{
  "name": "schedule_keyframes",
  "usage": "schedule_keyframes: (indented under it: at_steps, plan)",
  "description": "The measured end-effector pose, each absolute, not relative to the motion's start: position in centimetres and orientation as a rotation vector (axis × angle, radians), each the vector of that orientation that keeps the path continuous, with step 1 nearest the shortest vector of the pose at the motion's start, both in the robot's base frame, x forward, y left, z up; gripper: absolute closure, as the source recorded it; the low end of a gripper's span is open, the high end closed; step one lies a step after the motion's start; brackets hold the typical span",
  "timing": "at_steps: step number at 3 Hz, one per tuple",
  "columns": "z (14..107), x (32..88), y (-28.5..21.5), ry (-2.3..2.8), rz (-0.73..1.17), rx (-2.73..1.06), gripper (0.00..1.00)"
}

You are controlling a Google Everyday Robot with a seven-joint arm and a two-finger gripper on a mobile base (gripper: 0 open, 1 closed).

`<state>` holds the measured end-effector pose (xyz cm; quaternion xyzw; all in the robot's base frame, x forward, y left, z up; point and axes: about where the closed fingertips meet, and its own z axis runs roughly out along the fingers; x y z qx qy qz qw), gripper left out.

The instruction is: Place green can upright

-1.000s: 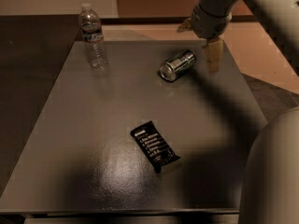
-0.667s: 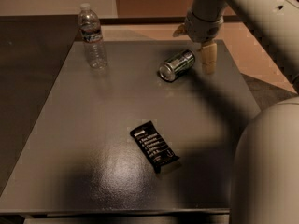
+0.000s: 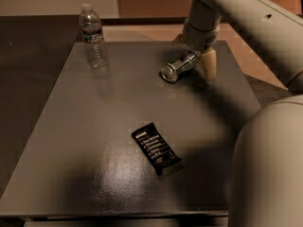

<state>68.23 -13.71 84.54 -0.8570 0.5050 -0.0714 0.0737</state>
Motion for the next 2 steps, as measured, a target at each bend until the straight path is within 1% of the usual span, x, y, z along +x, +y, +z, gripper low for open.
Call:
schedule_keyframes:
  at_steps: [2]
  plan:
    - [83.95,68.46,-12.88,1.409,-0.204,-2.663,0.01]
